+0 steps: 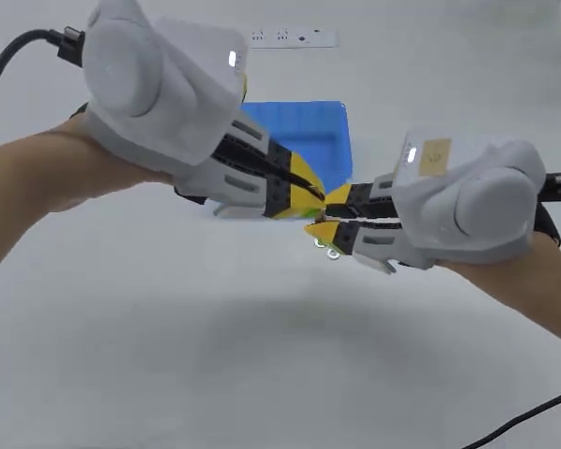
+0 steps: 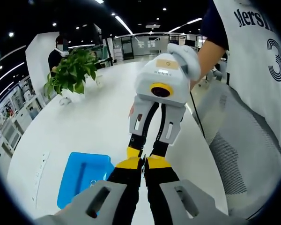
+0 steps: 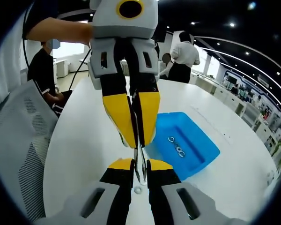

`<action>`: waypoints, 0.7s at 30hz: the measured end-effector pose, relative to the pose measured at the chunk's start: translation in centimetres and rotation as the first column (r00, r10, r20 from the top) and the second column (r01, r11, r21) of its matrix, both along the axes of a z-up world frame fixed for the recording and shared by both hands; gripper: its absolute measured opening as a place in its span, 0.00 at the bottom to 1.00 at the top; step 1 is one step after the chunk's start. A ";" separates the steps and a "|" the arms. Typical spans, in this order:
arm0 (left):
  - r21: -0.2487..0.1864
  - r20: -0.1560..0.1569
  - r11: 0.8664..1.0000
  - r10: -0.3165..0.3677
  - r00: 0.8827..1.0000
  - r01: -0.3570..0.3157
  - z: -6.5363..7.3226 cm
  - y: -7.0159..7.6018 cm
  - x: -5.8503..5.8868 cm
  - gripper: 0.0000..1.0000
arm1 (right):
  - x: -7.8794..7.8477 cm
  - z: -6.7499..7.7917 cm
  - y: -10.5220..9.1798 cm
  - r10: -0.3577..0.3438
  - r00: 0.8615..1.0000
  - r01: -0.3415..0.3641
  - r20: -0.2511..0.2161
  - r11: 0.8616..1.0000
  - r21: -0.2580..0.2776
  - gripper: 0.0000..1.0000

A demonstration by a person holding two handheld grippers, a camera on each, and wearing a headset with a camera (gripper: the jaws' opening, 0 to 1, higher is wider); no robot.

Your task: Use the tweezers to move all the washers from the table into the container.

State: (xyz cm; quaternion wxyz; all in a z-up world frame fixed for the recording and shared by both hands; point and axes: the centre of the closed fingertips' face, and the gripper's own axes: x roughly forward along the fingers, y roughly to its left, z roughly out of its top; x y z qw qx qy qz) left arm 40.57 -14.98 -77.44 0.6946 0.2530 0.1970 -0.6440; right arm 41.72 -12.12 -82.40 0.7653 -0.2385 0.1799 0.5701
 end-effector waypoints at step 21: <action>0.026 -0.033 1.000 0.002 0.999 -0.001 -1.9 -0.2 0.8 0.07 | 0.7 -1.8 0.3 -0.018 0.999 0.019 -0.050 1.000 0.014 0.12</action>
